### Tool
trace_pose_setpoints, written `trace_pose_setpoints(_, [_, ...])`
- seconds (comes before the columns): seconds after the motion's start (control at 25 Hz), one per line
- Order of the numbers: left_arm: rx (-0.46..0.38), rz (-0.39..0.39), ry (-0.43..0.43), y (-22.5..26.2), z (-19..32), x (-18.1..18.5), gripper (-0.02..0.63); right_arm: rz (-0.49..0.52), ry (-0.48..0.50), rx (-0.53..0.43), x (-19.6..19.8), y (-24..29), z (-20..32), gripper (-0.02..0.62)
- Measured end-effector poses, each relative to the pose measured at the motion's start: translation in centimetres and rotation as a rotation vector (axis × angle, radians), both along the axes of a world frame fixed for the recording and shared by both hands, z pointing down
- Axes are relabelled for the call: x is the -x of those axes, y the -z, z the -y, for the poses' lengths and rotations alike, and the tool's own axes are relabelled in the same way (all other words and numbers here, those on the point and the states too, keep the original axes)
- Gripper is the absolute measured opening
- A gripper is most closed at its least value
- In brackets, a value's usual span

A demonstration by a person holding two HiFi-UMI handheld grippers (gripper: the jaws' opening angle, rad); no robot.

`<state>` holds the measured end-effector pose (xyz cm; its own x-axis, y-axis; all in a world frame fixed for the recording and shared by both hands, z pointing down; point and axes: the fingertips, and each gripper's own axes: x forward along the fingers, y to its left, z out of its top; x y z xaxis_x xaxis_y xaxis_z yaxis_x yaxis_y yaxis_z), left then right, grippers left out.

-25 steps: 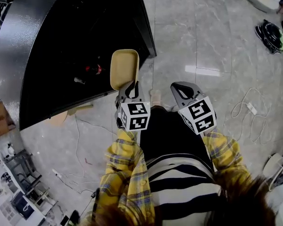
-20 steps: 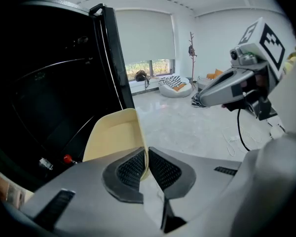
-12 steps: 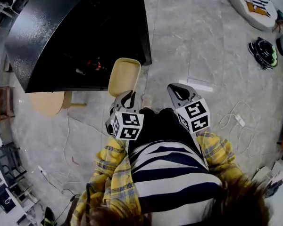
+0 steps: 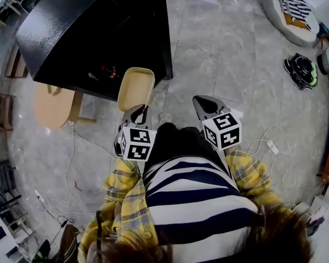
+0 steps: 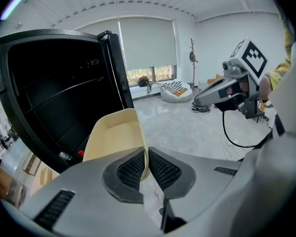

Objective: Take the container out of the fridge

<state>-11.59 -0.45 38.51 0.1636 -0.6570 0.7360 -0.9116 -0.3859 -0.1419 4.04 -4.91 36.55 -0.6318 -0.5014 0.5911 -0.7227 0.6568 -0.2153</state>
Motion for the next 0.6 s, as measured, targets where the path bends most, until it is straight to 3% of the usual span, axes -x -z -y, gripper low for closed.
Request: trace_pose_setpoints(0.6, [-0.03,-0.001,0.028,0.9,-0.6,0.4,0.038,0.025,-0.034,-0.033,-0.8,1.5,0.0,0.028])
